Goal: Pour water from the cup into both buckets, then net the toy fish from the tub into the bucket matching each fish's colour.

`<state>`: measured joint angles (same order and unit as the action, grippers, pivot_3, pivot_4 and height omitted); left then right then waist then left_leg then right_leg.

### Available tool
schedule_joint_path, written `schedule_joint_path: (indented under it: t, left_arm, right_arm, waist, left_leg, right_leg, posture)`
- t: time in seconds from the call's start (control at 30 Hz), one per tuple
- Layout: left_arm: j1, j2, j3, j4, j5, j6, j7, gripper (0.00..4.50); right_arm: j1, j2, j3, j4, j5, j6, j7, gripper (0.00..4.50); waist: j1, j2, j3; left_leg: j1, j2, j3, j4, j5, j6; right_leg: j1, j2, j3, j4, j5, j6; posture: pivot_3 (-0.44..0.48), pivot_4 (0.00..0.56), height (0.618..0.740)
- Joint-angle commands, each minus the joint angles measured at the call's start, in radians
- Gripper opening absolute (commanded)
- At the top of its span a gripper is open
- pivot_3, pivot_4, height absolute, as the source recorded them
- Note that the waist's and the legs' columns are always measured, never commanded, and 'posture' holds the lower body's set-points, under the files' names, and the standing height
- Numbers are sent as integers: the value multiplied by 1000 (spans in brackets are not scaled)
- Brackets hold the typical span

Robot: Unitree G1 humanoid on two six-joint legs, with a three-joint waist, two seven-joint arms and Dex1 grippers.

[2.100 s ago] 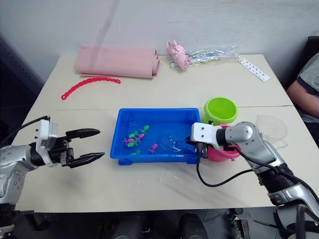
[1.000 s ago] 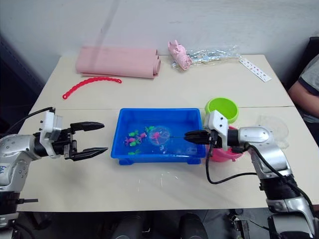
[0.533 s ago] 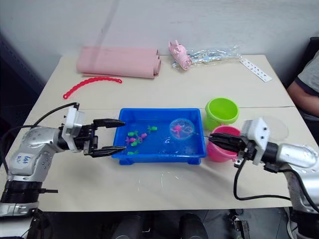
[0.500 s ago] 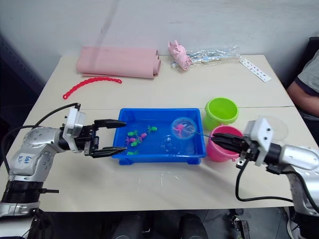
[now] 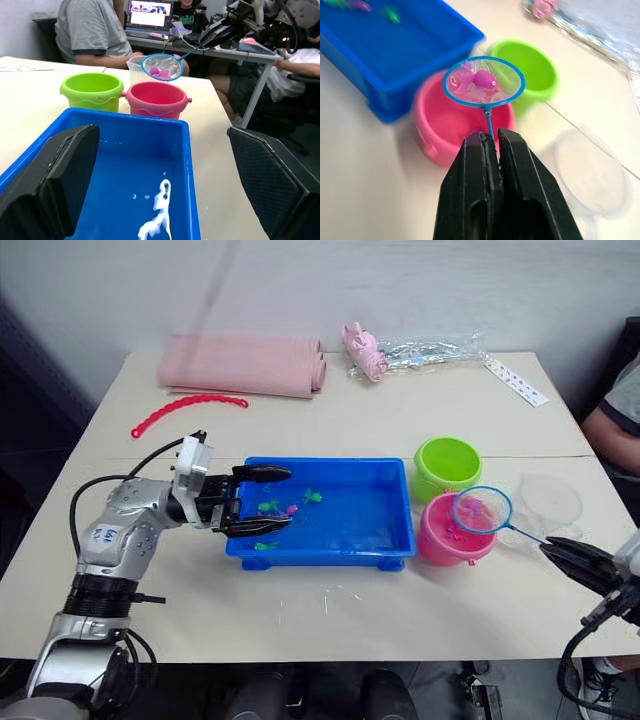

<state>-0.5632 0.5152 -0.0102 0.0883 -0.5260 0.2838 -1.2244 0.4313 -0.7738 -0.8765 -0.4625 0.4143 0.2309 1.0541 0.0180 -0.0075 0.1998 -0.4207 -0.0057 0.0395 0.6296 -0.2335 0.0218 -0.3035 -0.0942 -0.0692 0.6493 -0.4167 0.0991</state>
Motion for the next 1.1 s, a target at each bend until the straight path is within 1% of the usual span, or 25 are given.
schedule_joint_path:
  t: [0.03, 0.17, 0.27, 0.37, 0.4, 0.53, 0.67, 0.77, 0.9, 1.07, 1.1]
  left_arm:
    - [-5, -11, -1, -10, 3, -11, 1, 4489]
    - [2, -22, -7, -12, 8, -14, 2, 4489]
    - [7, -26, -6, -15, 12, -13, 2, 4489]
    - [4, -26, -11, -17, 10, 10, 0, 4489]
    - [1, -28, -12, -16, 12, 10, 1, 4489]
    - [-12, -33, -15, -7, 20, 6, 0, 4489]
    - [-16, -35, -15, -3, 24, 6, 0, 4489]
    - [-9, -33, -15, -5, 27, 5, 1, 4489]
    - [-4, -31, -17, -11, 27, 7, -3, 4489]
    - [-7, -29, -23, -15, 22, 13, -19, 4489]
    - [-7, -31, -24, -16, 21, 18, -18, 4489]
  right_arm:
    - [12, 16, -6, 27, -142, -185, -60, 0]
    - [-5, 42, 53, 68, -331, -379, -186, 0]
    - [1, 63, 88, 89, -426, -519, -252, 0]
    - [67, 23, 118, 154, -561, -776, -268, 0]
    - [82, 10, 119, 180, -601, -833, -283, 0]
    - [60, 7, 78, 261, -727, -976, -433, 0]
    - [74, 15, 46, 320, -869, -1138, -579, 0]
    - [75, 28, 33, 337, -927, -1199, -670, 0]
    - [66, 27, 32, 333, -997, -1221, -752, 0]
    - [70, 10, 36, 326, -1056, -1223, -813, 0]
    - [76, -5, 51, 334, -1045, -1215, -804, 0]
  waist:
    - [1, 0, 0]
    - [6, 0, 0]
    - [7, 0, 0]
    - [8, 0, 0]
    - [7, 0, 0]
    - [5, 0, 0]
    - [6, 0, 0]
    - [5, 0, 0]
    - [4, 0, 0]
    - [5, 0, 0]
    - [5, 0, 0]
  left_leg:
    - [0, 0, 0, 0, 0, 0]
    - [0, 0, 0, 0, 0, 0]
    - [0, 0, 0, 1, 0, 0]
    - [0, 0, 0, 0, 0, 0]
    - [0, 0, 0, 0, 0, 0]
    - [0, -1, 0, 0, 0, -1]
    - [0, 0, 0, 0, 1, -2]
    - [0, 0, -1, -1, 1, -2]
    - [0, 0, 0, 0, 1, -2]
    - [0, 0, 0, 0, 1, -2]
    - [0, 0, 0, 0, 1, -2]
  right_leg:
    - [0, 0, 0, 0, 0, 0]
    - [0, 0, 0, 0, 0, 0]
    - [0, 0, 0, 0, 0, 0]
    - [0, 0, 0, -1, 0, 0]
    - [0, 0, 0, -1, 0, 0]
    - [0, 0, 0, -1, 0, 0]
    - [0, 0, 1, 0, 0, 0]
    - [0, 0, 1, -1, 0, 0]
    - [0, 0, 1, 0, 0, 0]
    - [0, 0, 1, 0, 0, 0]
    - [0, 0, 1, 0, 0, 0]
  posture:
    - [0, 150, 740]
    - [0, 150, 740]
    - [0, 150, 740]
    - [0, 150, 740]
    - [0, 150, 740]
    - [0, 150, 740]
    - [0, 150, 740]
    - [0, 150, 740]
    - [0, 150, 740]
    - [0, 150, 740]
    - [0, 150, 740]
